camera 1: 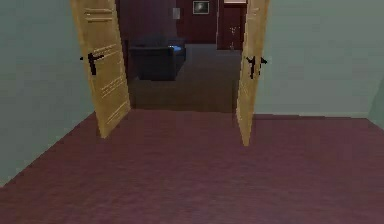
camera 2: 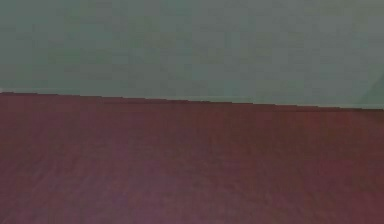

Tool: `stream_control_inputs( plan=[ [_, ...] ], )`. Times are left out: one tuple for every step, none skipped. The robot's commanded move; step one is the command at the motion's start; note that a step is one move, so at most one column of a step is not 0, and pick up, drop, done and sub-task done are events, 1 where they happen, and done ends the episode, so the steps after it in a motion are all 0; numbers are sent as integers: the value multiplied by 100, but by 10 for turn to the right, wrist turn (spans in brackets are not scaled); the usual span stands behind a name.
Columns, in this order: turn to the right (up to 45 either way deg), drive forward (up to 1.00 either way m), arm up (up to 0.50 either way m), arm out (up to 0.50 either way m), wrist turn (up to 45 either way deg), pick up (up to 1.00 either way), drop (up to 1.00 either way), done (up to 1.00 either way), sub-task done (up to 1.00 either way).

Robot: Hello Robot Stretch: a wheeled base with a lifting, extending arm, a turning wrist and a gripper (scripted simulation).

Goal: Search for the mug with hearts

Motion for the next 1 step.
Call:
stream_control_inputs(
  plan=[
    [0, 100, 0, 0, 0, 0, 0, 0, 0]
  ],
)
